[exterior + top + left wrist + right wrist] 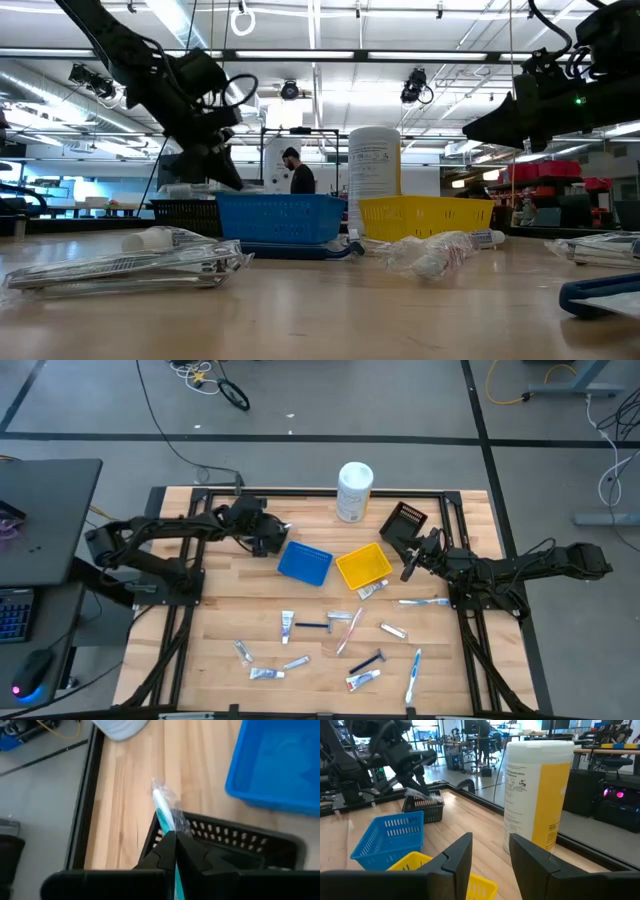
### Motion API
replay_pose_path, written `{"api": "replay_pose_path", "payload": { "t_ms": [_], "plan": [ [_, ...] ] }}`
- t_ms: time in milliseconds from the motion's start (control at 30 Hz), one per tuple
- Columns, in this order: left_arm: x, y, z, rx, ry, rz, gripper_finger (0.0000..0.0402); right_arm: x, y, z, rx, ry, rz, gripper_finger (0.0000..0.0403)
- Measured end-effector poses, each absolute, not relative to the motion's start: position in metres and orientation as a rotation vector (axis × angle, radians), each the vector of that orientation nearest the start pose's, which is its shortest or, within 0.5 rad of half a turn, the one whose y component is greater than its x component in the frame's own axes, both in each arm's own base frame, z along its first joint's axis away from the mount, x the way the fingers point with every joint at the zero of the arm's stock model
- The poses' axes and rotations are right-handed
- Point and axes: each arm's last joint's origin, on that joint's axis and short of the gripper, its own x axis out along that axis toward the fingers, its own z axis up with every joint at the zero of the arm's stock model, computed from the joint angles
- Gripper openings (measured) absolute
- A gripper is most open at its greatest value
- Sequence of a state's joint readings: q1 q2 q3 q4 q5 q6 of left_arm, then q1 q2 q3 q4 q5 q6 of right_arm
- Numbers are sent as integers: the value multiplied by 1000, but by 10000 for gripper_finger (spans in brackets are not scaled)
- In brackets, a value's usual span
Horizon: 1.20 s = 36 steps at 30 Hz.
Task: Pick & Place Travel size toiletries
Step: Put the green toothbrush into the left black bin, then put the white toothpaste into the blue bin
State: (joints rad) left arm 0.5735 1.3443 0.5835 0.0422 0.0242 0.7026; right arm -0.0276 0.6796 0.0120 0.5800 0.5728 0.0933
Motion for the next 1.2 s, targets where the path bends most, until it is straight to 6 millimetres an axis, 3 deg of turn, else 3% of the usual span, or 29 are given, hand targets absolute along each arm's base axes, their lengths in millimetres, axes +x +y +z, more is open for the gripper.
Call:
{"api": "replay_pose_path", "payload": {
  "t_ms": [233, 667, 967, 1200],
  "plan": [
    [222, 144, 165, 490, 813, 307, 22, 135, -19, 157, 66, 58, -604, 140],
    [219, 144, 158, 491, 913, 367, 29, 135, -19, 155, 62, 72, -606, 140],
    [221, 140, 160, 466, 902, 394, 108, 135, -19, 155, 62, 72, -606, 140],
    [233, 119, 182, 521, 891, 455, 150, 135, -19, 155, 68, 71, -605, 140]
  ]
}}
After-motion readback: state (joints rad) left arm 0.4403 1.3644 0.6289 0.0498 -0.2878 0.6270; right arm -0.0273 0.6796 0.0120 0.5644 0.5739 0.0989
